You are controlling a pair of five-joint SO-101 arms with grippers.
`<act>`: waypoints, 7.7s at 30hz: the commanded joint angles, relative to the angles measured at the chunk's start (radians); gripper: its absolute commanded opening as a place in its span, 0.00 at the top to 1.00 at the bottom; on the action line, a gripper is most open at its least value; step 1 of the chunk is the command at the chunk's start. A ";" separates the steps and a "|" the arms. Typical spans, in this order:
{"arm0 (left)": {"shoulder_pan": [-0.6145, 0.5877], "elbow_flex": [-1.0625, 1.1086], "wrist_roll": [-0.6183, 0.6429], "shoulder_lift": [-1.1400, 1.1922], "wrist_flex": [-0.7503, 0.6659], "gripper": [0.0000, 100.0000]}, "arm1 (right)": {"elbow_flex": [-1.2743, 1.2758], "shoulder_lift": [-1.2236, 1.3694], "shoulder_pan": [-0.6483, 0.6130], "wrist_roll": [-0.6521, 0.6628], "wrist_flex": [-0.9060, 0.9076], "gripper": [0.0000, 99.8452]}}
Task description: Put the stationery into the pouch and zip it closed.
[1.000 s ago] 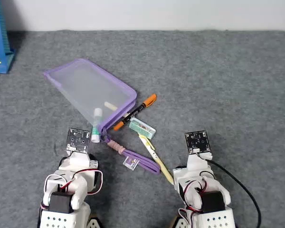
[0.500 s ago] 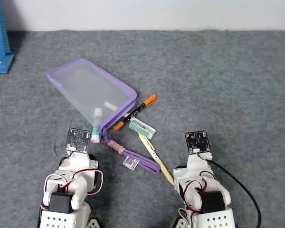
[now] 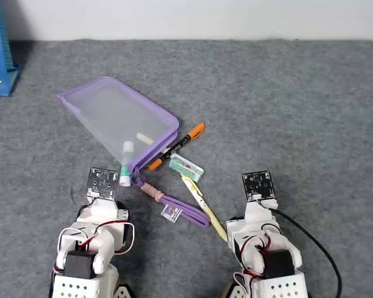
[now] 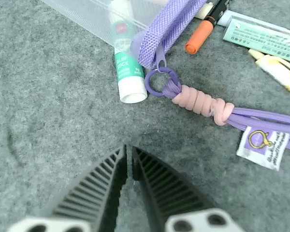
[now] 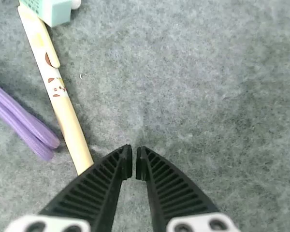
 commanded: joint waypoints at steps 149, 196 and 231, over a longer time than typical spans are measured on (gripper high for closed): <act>0.000 -0.008 0.006 -0.012 0.002 0.98 | -0.999 1.681 -0.463 0.281 -0.564 0.86; 0.000 -0.008 0.006 -0.012 0.002 0.98 | -1.162 1.422 -0.466 0.249 -0.170 0.99; -0.005 -0.008 0.006 -0.014 0.000 0.98 | -1.102 1.066 -0.461 0.299 -0.024 0.99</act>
